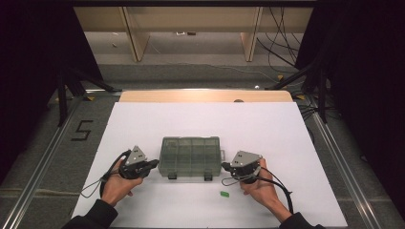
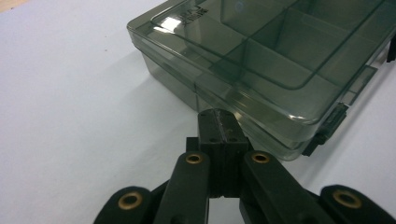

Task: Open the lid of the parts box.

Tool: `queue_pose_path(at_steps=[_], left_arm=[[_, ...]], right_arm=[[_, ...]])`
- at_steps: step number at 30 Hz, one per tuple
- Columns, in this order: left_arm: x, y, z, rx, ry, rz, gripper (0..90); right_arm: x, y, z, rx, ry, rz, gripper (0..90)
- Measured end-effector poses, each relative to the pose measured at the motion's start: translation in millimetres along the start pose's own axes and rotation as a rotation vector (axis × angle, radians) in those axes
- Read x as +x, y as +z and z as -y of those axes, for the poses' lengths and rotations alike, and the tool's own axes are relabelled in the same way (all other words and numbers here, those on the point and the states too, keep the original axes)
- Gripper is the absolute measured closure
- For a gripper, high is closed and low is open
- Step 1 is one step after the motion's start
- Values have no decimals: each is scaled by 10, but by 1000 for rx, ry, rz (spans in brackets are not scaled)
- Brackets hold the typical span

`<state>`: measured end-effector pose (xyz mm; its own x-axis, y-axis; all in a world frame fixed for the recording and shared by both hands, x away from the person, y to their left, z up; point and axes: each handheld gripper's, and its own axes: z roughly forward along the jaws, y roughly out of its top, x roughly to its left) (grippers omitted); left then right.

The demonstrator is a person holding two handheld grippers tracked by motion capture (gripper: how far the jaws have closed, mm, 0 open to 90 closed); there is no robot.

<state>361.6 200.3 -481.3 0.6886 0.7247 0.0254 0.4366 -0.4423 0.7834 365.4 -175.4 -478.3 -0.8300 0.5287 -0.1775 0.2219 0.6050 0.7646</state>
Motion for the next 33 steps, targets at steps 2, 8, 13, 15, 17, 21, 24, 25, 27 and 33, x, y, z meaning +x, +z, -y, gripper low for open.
queue_pose_path(at_steps=[2, 8, 13, 15, 17, 21, 24, 25, 27, 33], left_arm=[[6, -16, -11, 13, 35, 17, 900], [-48, -14, -23, -3, 14, 30, 899], [-53, -34, -43, -18, 21, 34, 899], [-67, -40, -49, -28, 17, 26, 899], [-72, -47, -61, -33, 17, 23, 899], [-76, -71, -83, -36, 29, 19, 899], [-89, -71, -99, -62, 23, 12, 899], [-91, -75, -106, -66, 18, 18, 899], [-88, -86, -121, -79, 24, 9, 899], [-69, -112, -175, -91, 48, -12, 899]], right_arm=[[6, -1, -4, 3, 4, -6, 900], [8, 8, -13, -9, -2, -17, 900], [6, -1, -52, -21, -4, -21, 900], [3, 1, -59, -31, -7, -16, 900], [-1, -10, -78, -42, -4, -20, 900], [-12, -11, -98, -63, -3, -10, 900], [-8, 4, -108, -71, -1, -7, 899], [-9, 13, -120, -79, -7, 0, 898], [-9, 18, -137, -87, -7, -2, 896], [-26, 38, -177, -111, -10, 14, 896]])
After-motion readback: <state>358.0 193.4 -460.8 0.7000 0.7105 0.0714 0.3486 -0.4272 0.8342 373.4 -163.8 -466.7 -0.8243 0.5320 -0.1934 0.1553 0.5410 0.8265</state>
